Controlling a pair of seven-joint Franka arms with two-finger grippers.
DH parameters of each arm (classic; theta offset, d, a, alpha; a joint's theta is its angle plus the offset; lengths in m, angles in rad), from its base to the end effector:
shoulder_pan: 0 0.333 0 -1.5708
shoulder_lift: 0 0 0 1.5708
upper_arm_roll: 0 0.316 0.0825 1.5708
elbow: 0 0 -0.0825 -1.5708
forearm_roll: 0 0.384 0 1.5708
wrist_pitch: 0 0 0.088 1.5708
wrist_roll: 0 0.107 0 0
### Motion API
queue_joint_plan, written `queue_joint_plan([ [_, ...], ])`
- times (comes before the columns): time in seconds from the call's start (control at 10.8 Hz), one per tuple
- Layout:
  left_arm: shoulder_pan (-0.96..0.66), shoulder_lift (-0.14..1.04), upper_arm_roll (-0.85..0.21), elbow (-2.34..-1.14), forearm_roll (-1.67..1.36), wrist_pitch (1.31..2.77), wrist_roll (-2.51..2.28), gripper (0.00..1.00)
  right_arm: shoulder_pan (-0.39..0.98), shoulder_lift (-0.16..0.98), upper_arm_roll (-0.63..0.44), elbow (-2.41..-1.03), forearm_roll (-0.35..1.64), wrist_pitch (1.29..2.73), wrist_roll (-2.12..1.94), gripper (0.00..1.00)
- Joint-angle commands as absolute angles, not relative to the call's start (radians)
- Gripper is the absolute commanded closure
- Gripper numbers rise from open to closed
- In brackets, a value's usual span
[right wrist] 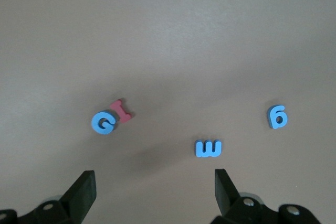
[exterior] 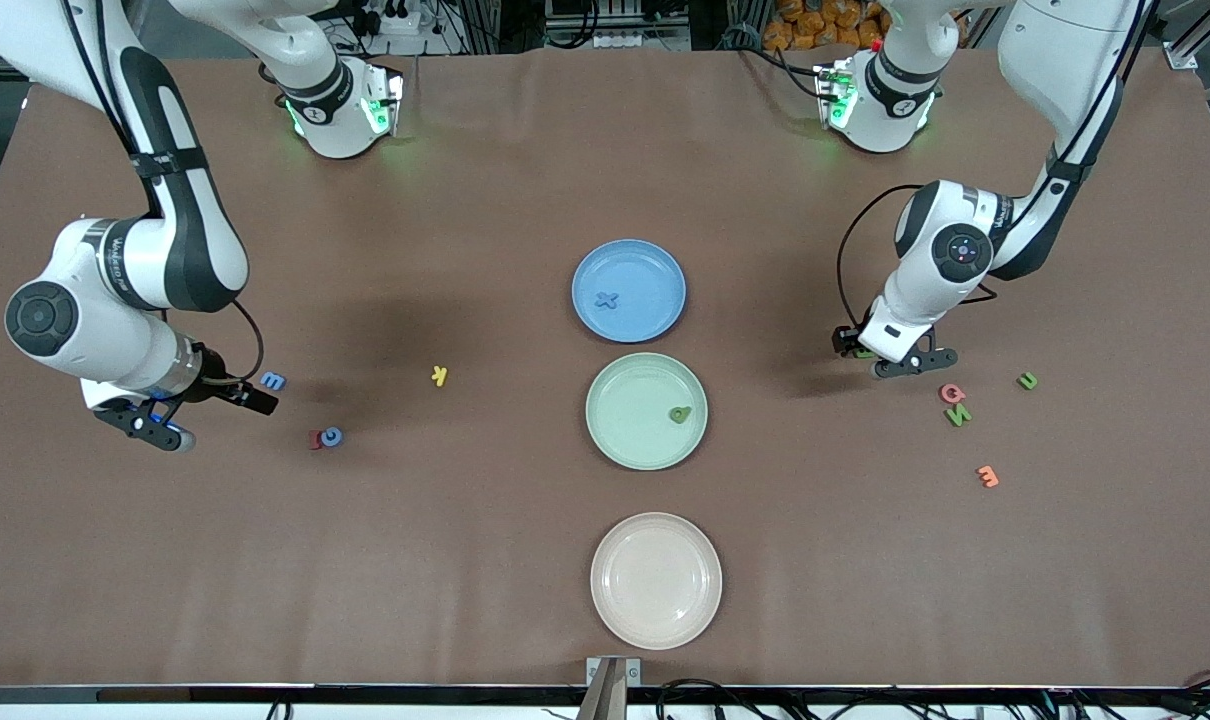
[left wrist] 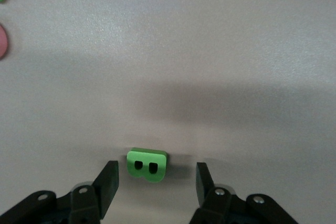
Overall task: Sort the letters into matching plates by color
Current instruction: 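Grasp the green B with the left gripper while the right gripper reaches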
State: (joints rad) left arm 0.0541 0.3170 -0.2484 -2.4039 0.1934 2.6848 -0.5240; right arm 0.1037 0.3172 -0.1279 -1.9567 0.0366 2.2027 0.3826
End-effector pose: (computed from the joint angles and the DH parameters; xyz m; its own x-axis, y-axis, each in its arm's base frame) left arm 0.4826 -0.1067 0.1858 0.9861 0.1654 -0.0155 0.1651 -0.9862 -0.0144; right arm 0.6034 -0.0104 0.3106 0.9092 -0.4121 -0.0588 -0.4106 -0.9111 0.0364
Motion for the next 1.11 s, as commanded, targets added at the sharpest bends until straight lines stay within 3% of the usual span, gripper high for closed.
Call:
queue_joint_plan([
  [0.0, 0.061, 0.314, -0.252, -2.419, 0.247, 2.706, -0.543, 0.32, 0.063, 0.296, -0.117, -2.081, 0.028, 2.348, 0.344, 0.0],
  [0.56, 0.075, 0.328, -0.252, -2.416, 0.298, 2.707, -0.543, 0.32, 0.022, 0.328, -0.117, -2.195, 0.028, 2.535, 0.282, 0.0],
  [0.83, 0.075, 0.342, -0.252, -2.416, 0.299, 2.714, -0.543, 0.42, 0.006, 0.366, -0.117, -2.2, 0.029, 2.595, 0.279, 0.0],
  [1.02, 0.075, 0.347, -0.252, -2.41, 0.298, 2.714, -0.543, 0.57, -0.001, 0.396, -0.115, -2.213, 0.029, 2.655, 0.279, 0.0],
])
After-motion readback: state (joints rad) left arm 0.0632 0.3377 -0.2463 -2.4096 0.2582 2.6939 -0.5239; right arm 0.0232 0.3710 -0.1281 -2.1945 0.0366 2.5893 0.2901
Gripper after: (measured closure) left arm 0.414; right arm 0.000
